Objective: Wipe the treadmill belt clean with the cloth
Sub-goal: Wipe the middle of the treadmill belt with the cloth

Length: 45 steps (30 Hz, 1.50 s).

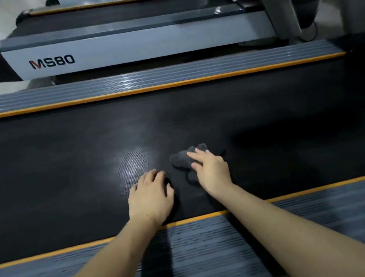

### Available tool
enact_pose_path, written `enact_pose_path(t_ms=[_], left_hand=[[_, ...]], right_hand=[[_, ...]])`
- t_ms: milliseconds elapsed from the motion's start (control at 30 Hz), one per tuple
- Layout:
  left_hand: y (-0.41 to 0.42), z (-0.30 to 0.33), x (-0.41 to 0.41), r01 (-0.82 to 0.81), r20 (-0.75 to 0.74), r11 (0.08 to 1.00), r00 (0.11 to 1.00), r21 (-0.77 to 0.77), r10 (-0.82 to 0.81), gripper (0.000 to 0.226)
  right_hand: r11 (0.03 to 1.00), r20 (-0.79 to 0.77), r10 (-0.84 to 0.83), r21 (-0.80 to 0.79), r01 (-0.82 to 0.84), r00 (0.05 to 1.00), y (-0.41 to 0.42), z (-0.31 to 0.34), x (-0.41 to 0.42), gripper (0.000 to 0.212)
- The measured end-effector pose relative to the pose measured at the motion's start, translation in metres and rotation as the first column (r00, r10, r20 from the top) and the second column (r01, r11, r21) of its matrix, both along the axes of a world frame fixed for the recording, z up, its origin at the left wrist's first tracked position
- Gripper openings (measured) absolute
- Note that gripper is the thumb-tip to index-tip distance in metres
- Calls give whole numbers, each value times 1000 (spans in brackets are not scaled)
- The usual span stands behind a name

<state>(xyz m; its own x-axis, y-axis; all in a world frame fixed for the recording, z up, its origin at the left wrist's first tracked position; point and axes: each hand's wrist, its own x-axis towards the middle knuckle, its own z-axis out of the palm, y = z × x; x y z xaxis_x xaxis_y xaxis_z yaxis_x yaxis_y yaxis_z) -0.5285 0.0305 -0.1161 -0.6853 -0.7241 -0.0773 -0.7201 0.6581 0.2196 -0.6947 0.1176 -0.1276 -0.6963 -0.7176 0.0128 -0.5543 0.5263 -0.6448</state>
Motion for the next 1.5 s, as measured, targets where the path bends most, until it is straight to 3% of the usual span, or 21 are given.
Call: enact_pose_path(t_ms=[167, 267, 333, 433, 533, 600, 667, 733, 833, 967, 1033, 1100, 1167, 1233, 1300, 1367, 1433, 1500], left_hand=[[5, -16, -4, -48, -39, 998, 998, -36, 46, 36], [9, -21, -10, -16, -43, 998, 999, -61, 13, 35], [13, -20, -15, 3, -37, 997, 999, -71, -6, 40], [12, -17, -19, 29, -4, 997, 1000, -65, -29, 43], [5, -7, -22, 70, 63, 998, 996, -12, -69, 43], [-3, 4, -21, 154, 162, 987, 976, -43, -145, 46], [-14, 18, -17, 250, 261, 964, 940, -87, -220, 48], [-23, 31, -11, 326, 334, 936, 904, -136, -266, 45], [-26, 43, -10, 304, 347, 944, 906, -126, -245, 42], [-13, 37, -18, 218, 332, 976, 923, -29, -196, 53], [-6, 30, -25, 215, 356, 977, 913, 0, -201, 54], [0, 24, -34, 250, 395, 968, 890, -5, -227, 51], [2, 21, -44, 276, 416, 961, 875, -11, -246, 48], [1, 20, -48, 286, 407, 958, 876, -9, -258, 47], [1, 19, -43, 301, 394, 954, 876, 2, -277, 55], [0, 19, -33, 297, 388, 954, 877, 28, -284, 64], [-1, 18, -22, 298, 399, 954, 870, 42, -290, 68], [-7, 19, -15, 277, 404, 958, 870, 78, -284, 74]], right_hand=[[984, -148, 171, 67, -162, 974, -3, -10, -46, 39], [995, -167, -101, 6, 103, 981, 41, -11, -114, 39], [947, -128, -317, 17, 322, 940, 63, -8, -143, 37], [893, -156, -441, 23, 450, 884, 43, -11, -118, 37], [994, -341, -105, 5, 113, 934, -4, -26, -49, 38], [985, -358, 169, 86, -148, 918, -17, -22, -31, 39], [950, -334, 313, 107, -295, 889, -9, -16, -59, 40], [979, -328, 202, 92, -182, 923, 13, -15, -107, 40], [969, -290, -204, 74, 235, 935, 54, -18, -175, 41], [916, -325, -337, 104, 387, 884, 44, -14, -151, 40], [961, -348, -233, 60, 269, 908, 16, -15, -109, 38], [997, -397, 9, 77, 24, 918, -10, -15, -57, 37], [966, -372, 258, 83, -245, 892, -17, -18, -36, 40], [924, -452, 359, 49, -378, 817, -6, -24, -64, 43], [963, -450, 263, 66, -262, 853, 16, -29, -115, 43], [998, -394, -20, 54, 45, 919, 45, -27, -168, 42], [951, -347, -263, 62, 302, 900, 68, -24, -194, 42], [904, -352, -367, 82, 419, 861, 65, -23, -184, 42]])
